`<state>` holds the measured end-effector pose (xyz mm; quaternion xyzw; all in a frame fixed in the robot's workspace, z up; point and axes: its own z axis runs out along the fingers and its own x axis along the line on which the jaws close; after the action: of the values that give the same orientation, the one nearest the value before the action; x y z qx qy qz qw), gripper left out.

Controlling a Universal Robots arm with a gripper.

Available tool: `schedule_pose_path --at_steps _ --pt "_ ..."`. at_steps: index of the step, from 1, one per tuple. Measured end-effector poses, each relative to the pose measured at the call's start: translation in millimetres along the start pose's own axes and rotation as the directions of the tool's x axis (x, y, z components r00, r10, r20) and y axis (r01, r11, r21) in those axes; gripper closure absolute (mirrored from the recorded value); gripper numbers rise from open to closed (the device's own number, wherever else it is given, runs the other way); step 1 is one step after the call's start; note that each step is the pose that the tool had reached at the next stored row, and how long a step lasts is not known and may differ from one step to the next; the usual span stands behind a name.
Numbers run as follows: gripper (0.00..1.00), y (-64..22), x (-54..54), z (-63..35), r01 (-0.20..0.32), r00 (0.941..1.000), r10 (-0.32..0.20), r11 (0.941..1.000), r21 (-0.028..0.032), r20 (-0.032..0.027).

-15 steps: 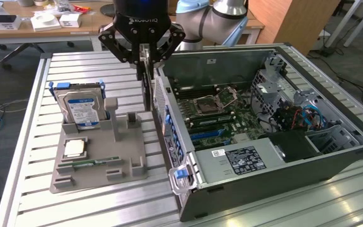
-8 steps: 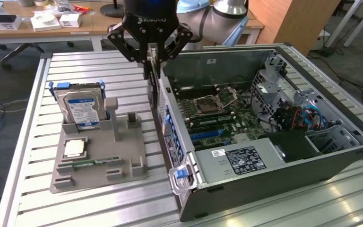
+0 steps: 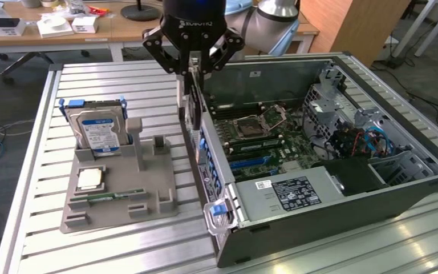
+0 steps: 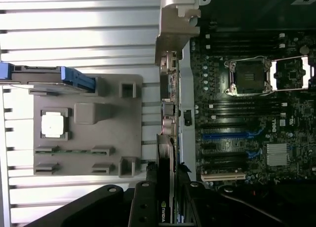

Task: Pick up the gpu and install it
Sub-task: 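Pick up the gpu and move the gpu toward the slot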

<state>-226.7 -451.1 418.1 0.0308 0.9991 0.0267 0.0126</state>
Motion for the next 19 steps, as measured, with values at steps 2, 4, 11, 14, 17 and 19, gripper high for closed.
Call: schedule_pose_path --at_steps 2,4,11,14,17,19 --pt "0.74 0.3 -3.1 0.0 0.000 1.0000 0.000 1.0000 0.0001 -0.0001" --pt "0.74 0.6 -6.2 0.1 0.000 1.0000 0.000 1.0000 0.0001 0.0000" --pt "0.74 1.8 -17.2 0.5 0.000 1.0000 0.000 1.0000 0.0001 0.0000" --pt "0.74 2.3 -21.1 0.6 0.000 1.0000 0.000 1.0000 0.0001 0.0000" --pt "0.74 2.7 -24.9 0.7 0.000 1.0000 0.000 1.0000 0.0000 -0.0001" --pt "0.74 2.9 -27.5 0.8 0.000 1.0000 0.000 1.0000 0.0000 0.0000"
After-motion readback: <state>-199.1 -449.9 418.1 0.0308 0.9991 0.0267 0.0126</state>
